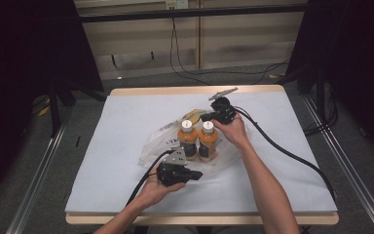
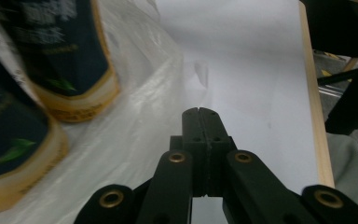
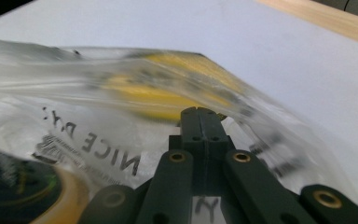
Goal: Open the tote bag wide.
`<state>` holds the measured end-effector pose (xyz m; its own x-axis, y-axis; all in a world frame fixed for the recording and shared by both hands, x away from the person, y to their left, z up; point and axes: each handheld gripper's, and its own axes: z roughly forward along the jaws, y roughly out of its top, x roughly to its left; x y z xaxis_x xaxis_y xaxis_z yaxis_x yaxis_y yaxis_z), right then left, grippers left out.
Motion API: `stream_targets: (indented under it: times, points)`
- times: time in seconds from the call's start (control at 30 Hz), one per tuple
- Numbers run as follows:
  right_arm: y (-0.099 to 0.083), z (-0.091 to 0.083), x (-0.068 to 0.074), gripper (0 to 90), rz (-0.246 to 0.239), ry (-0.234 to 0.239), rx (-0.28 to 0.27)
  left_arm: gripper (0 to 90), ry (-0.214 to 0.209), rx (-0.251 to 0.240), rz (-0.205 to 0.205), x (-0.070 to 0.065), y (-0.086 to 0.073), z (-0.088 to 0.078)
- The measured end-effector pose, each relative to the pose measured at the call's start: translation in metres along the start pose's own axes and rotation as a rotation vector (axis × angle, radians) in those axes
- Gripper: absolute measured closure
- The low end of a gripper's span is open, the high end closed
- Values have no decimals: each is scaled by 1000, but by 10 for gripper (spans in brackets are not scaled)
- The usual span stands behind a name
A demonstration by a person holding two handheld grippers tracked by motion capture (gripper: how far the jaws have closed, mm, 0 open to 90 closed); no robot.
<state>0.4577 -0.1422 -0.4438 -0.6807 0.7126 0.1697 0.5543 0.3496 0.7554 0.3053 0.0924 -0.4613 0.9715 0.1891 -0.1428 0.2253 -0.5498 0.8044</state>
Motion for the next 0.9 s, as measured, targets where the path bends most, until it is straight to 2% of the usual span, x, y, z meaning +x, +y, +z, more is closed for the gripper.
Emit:
stream_targets:
  times: [0.1,0.2,0.37,0.4,0.5,0.6,0.67,0.73,0.83,0.9]
  points:
    - [-3,-13,0,900,-18,-10,-8,900,9,-19,-11,3,0,-5]
    - [-7,-27,0,900,-18,2,-46,900,27,-44,-26,6,0,-10]
    - [-14,-46,4,900,-45,-12,-68,872,55,-56,-29,11,0,-19]
    - [-17,-49,5,900,-51,-14,-71,870,56,-65,-40,12,0,-20]
    - [-25,-62,7,898,-37,-16,-110,820,77,-61,-42,13,0,-25]
    - [-32,-78,8,844,-26,-19,-151,674,128,-61,-55,12,-1,-29]
    - [-36,-86,9,807,-43,-36,-151,625,140,-75,-51,11,-1,-32]
    - [-41,-94,12,772,-55,-58,-154,506,174,-90,-59,12,0,-37]
    - [-50,-103,19,660,-82,-117,-136,363,203,-86,-63,15,0,-45]
    - [-56,-110,22,559,-77,-109,-147,312,215,-86,-51,15,-1,-51]
